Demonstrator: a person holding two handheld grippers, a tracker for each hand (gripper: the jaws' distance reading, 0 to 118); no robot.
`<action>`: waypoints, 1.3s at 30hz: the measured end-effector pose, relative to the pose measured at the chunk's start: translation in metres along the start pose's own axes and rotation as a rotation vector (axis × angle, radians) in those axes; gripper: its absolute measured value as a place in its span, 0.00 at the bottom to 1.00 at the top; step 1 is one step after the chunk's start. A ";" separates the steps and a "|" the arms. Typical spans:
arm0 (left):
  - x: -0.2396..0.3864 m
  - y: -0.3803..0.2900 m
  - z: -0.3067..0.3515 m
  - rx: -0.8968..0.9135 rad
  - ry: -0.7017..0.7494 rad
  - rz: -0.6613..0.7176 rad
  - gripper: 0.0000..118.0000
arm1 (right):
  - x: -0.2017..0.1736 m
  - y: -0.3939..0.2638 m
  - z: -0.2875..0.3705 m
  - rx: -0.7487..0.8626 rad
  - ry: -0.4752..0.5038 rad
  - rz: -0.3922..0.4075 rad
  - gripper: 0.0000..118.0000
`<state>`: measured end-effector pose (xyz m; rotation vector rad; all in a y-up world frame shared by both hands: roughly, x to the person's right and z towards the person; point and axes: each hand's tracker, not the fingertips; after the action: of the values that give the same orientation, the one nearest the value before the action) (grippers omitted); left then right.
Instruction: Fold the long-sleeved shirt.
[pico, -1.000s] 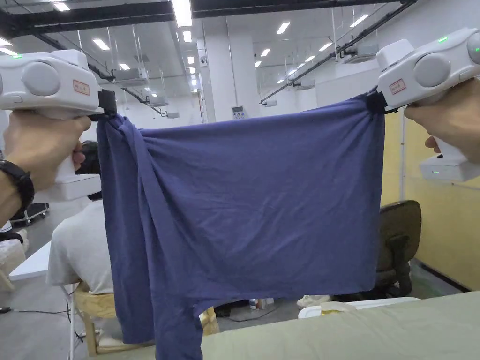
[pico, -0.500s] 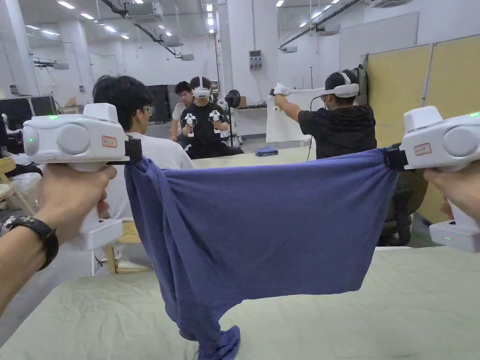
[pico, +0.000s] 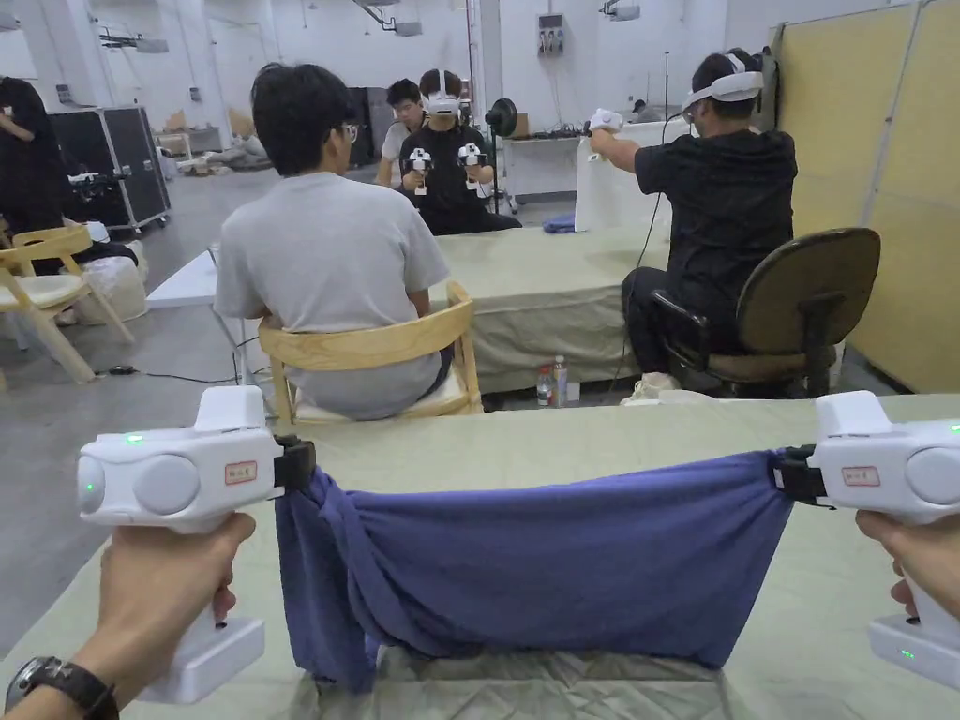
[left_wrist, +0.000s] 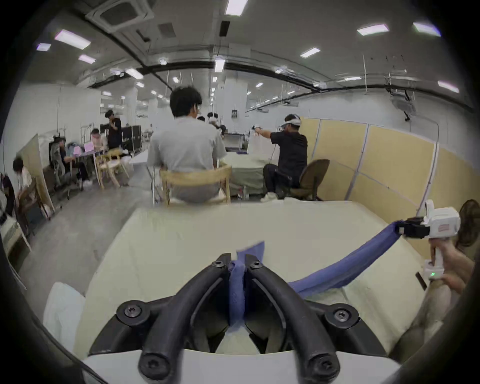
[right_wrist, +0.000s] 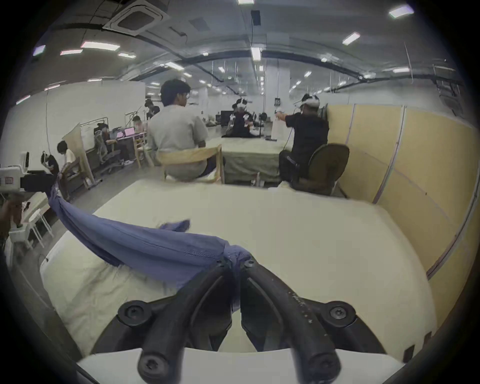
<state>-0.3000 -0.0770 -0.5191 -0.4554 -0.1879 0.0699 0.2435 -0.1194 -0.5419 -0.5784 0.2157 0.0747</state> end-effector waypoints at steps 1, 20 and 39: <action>0.000 -0.020 0.009 -0.037 -0.023 0.025 0.07 | -0.003 -0.022 0.009 0.019 0.018 -0.041 0.07; -0.003 -0.310 0.094 -0.409 -0.027 0.216 0.07 | -0.038 -0.262 0.056 -0.328 0.115 -0.073 0.07; 0.013 -0.263 0.098 -0.387 0.059 0.112 0.57 | -0.037 -0.244 0.083 -0.315 0.057 0.013 0.52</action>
<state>-0.3001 -0.2691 -0.3145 -0.8528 -0.1173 0.1303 0.2546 -0.2779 -0.3361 -0.8939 0.2648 0.1058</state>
